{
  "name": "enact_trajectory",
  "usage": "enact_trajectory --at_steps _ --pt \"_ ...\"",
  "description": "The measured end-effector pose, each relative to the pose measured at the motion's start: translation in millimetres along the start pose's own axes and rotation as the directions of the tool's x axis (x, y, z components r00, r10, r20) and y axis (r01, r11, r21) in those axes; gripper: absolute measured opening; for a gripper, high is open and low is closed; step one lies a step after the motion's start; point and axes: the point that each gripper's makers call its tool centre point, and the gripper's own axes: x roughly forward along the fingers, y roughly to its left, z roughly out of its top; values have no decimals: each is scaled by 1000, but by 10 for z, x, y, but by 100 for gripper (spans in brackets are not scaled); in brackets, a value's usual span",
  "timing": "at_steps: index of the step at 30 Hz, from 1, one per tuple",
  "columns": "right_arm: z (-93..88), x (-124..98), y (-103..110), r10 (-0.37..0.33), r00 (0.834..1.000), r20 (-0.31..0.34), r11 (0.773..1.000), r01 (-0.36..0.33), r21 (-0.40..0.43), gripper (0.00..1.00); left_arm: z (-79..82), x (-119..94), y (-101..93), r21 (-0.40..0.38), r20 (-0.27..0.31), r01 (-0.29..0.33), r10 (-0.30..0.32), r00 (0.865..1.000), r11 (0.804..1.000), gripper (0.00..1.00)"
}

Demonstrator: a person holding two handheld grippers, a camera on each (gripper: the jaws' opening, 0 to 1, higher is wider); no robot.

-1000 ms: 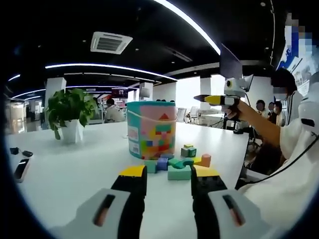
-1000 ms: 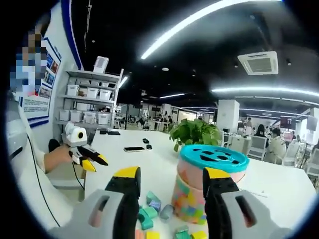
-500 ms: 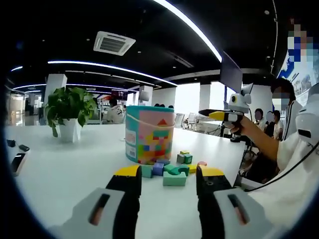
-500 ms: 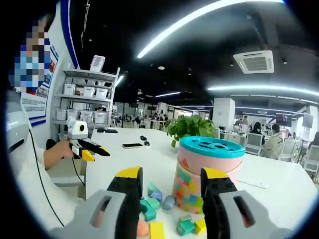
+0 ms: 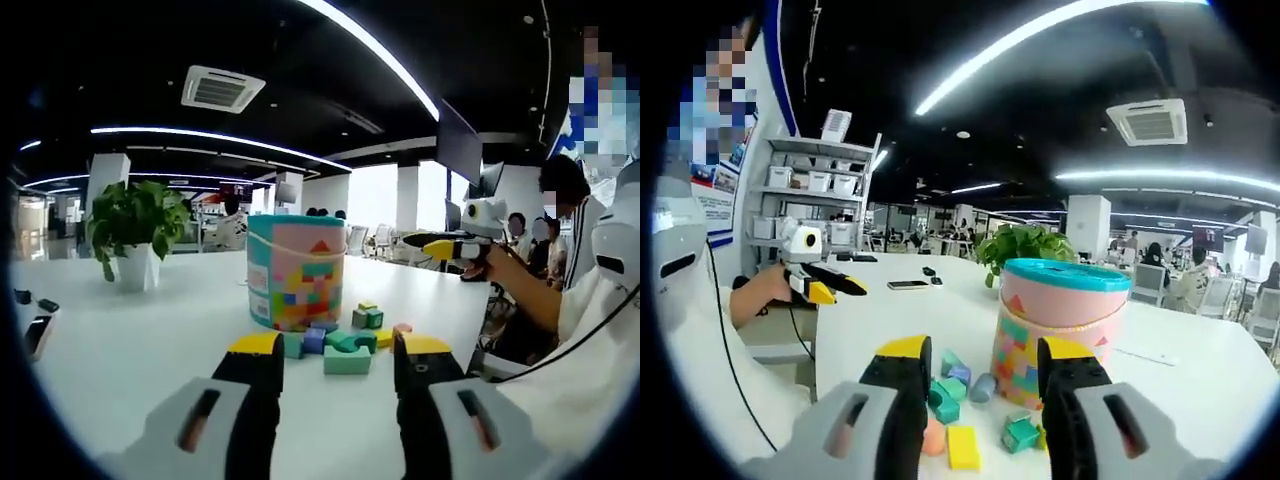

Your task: Arrange the toys in the designated storage area by placing each visible toy with the group until no toy remains scattered across the table.

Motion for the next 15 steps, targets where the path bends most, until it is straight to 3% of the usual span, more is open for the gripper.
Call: enact_trajectory --at_steps 6,11,15 --pt "-42 -43 43 -19 1000 -4 1000 19 -6 43 -29 -5 0 14 -11 -5 5 1000 1000 48" --pt "-48 -72 171 -14 1000 12 999 14 37 43 -34 -9 23 9 -13 -13 13 1000 1000 48" --pt "-120 -56 249 -15 1000 0 999 15 32 43 11 -31 68 -19 20 -24 24 999 1000 47"
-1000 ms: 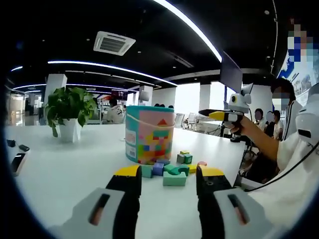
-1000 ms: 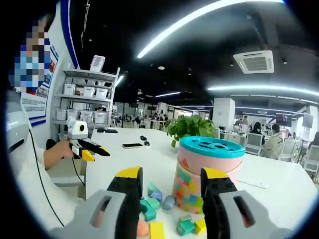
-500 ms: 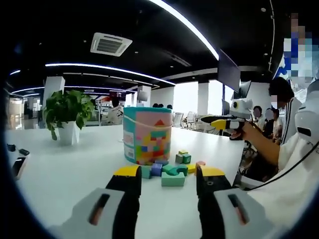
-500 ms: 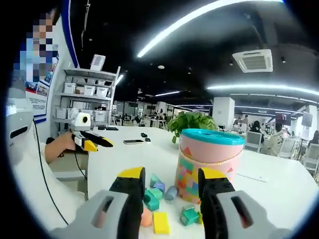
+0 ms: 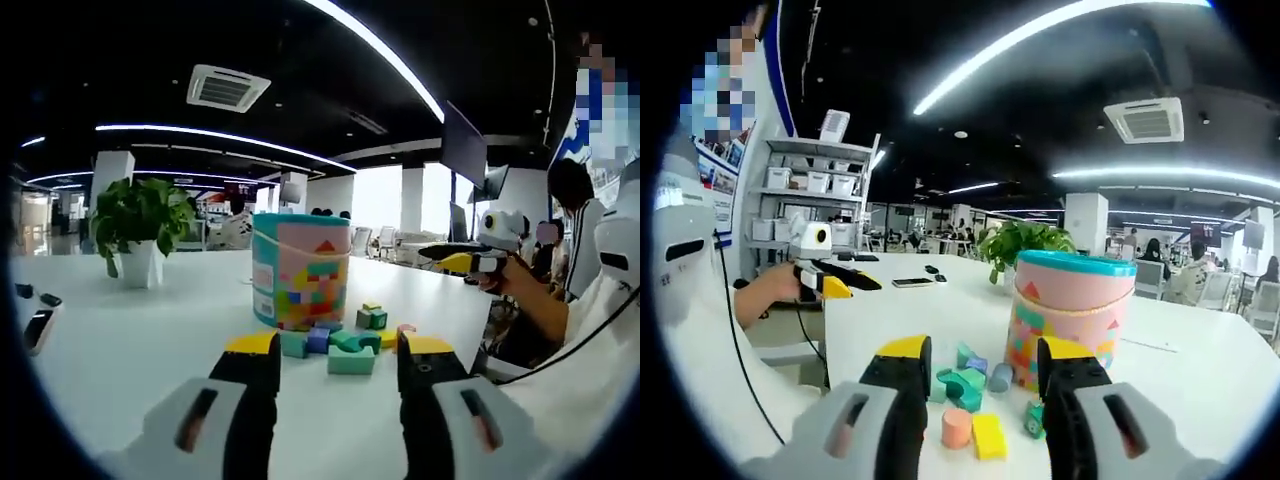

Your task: Arrange the toys in the designated storage area by placing each visible toy with the group until no toy remains scattered across the table.

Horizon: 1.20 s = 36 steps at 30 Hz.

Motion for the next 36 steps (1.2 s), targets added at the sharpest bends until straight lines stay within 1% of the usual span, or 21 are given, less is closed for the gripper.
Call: enact_trajectory --at_steps 2,5,8,9,12,22,23,25,27,30,36 --pt "-66 12 29 -4 1000 -14 1000 4 -7 43 19 -5 2 -8 7 -1 1 1000 1000 47" --pt "-143 28 64 1 1000 -27 1000 -1 -7 43 20 -10 -4 -4 1 -1 1 1000 1000 48" --pt "-229 46 104 12 1000 -29 1000 -13 -4 40 15 -5 -10 1 -4 2 -2 1000 1000 48" --pt "-251 55 108 15 1000 -26 1000 -15 2 40 8 0 -13 2 -7 2 -2 1000 1000 48" --pt "-332 80 112 20 999 -44 999 -19 25 40 -15 10 -27 12 -20 5 -5 1000 1000 47" --pt "-496 98 107 10 997 -82 1000 -8 25 40 -25 13 -24 24 -29 5 -4 1000 1000 47" --pt "-575 119 117 11 995 -104 1000 -9 24 39 -32 14 -26 26 -32 6 -5 999 1000 47" --pt "-633 150 138 22 993 -119 999 -18 33 37 -40 18 -26 29 -34 5 -4 999 1000 47" --pt "-664 191 152 27 992 -125 999 -22 40 37 -48 22 -25 27 -36 6 -5 999 1000 47" --pt "-730 265 161 19 989 -147 1000 -16 25 37 -65 26 -32 30 -42 8 -7 999 1000 47" --pt "-781 326 204 20 986 -165 1000 -18 17 35 -53 -7 -3 35 -40 -1 2 999 999 47"
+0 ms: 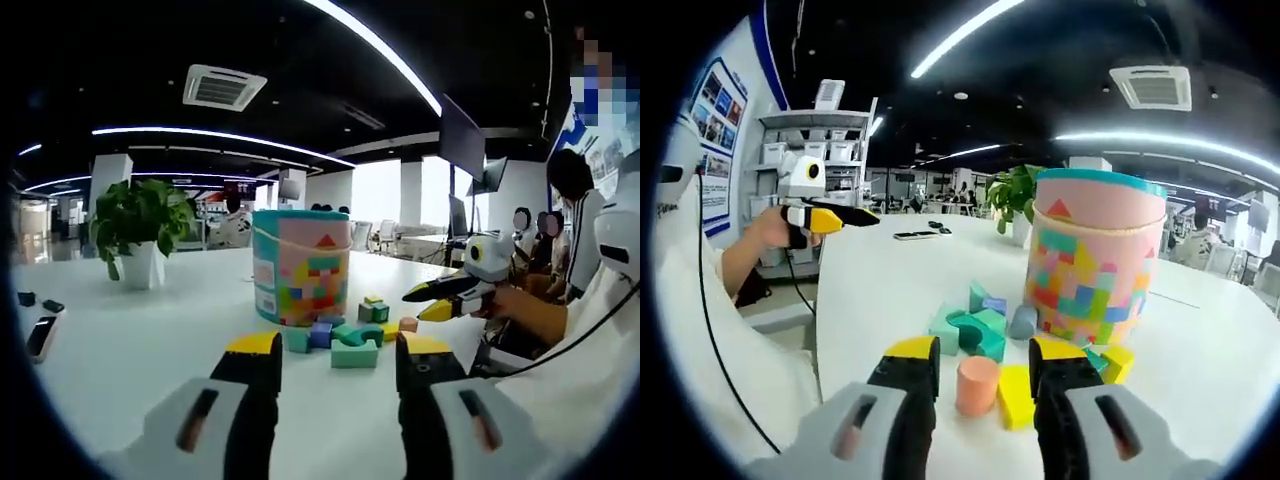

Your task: Arrange the toys in the designated storage area by placing each visible toy with the group until no toy remains scattered across the table.

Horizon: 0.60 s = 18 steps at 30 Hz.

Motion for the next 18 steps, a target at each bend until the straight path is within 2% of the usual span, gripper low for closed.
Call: enact_trajectory --at_steps 14,18 --pt "-148 51 20 -5 999 -52 1000 4 -17 29 -2 -23 37 5 0 -14 14 1000 1000 46" --pt "-180 59 28 5 998 -65 1000 -4 11 27 -5 -20 32 7 -1 -13 13 1000 1000 46"
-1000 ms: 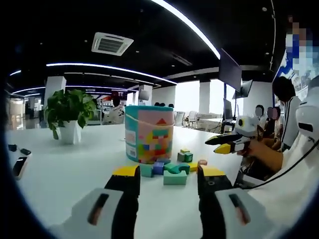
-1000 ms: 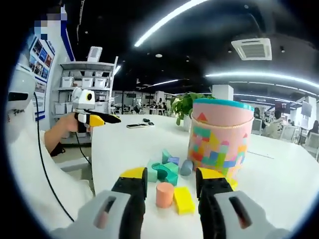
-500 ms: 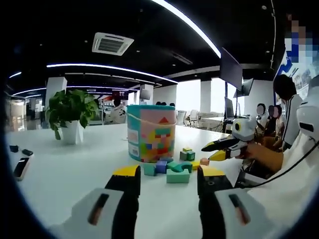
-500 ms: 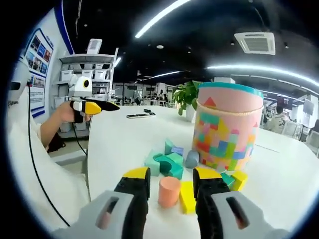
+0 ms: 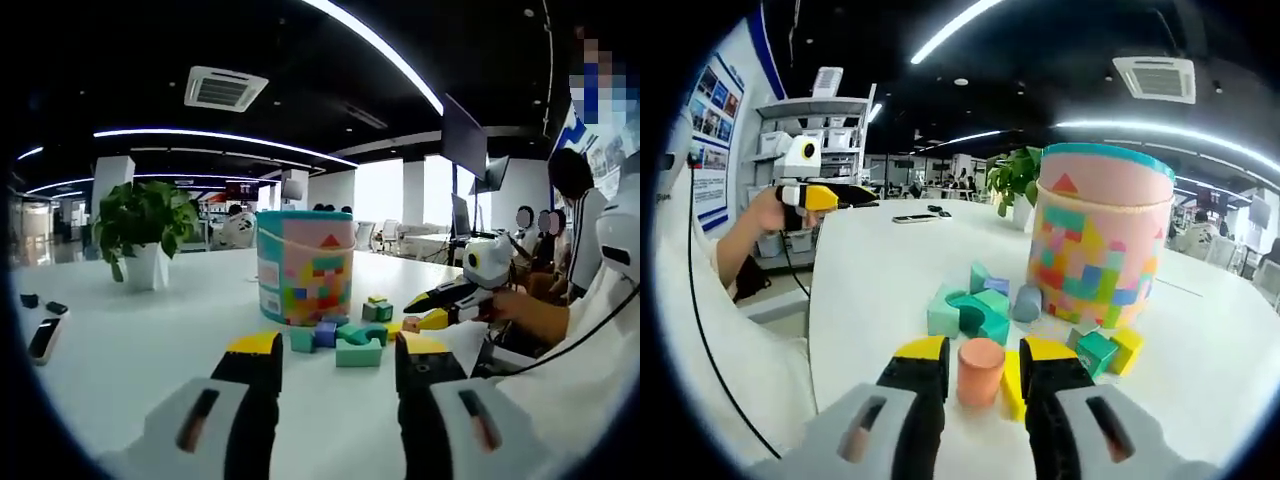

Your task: Arrange the toys in the designated storage area by placing each visible toy with the group until no toy remains scattered across the table.

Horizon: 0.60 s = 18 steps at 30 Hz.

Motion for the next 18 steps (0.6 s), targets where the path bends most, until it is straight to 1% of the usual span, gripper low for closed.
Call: enact_trajectory --at_steps 2,16,18 --pt "-4 1 5 0 1000 -1 1000 0 4 25 -2 -1 4 -1 0 -1 1 1000 1000 46" --pt "-64 52 26 2 1000 -18 1000 -2 22 23 -9 2 -10 1 -2 3 -3 1000 1000 46" --pt "-67 58 32 4 1000 -19 1000 -3 24 21 -13 2 -9 1 -3 3 -3 1000 1000 46"
